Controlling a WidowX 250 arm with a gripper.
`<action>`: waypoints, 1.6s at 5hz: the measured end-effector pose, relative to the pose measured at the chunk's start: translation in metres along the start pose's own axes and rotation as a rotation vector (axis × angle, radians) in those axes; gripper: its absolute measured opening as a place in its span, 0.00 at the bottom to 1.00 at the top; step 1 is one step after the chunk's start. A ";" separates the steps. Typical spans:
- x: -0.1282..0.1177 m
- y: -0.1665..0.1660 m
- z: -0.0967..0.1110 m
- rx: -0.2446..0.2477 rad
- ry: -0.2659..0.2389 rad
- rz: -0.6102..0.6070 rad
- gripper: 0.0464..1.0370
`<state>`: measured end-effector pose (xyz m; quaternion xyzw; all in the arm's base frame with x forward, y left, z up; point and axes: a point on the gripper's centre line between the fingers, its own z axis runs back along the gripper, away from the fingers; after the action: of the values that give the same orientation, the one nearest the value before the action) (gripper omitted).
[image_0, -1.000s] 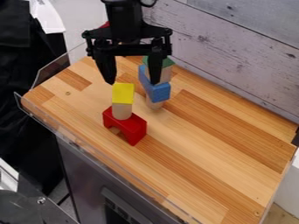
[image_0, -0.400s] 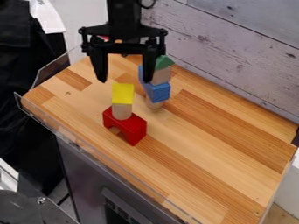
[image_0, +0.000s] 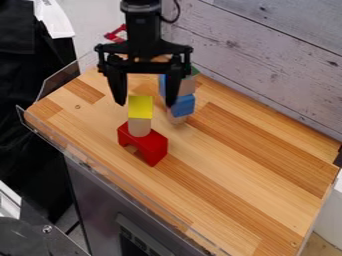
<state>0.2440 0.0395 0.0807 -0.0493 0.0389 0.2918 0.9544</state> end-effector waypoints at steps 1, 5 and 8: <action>-0.001 0.004 -0.005 -0.004 0.017 0.011 0.96; 0.005 0.008 -0.021 -0.051 0.032 0.022 0.53; -0.001 0.009 -0.006 -0.014 0.005 0.016 0.53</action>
<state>0.2376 0.0456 0.0742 -0.0565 0.0395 0.2997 0.9515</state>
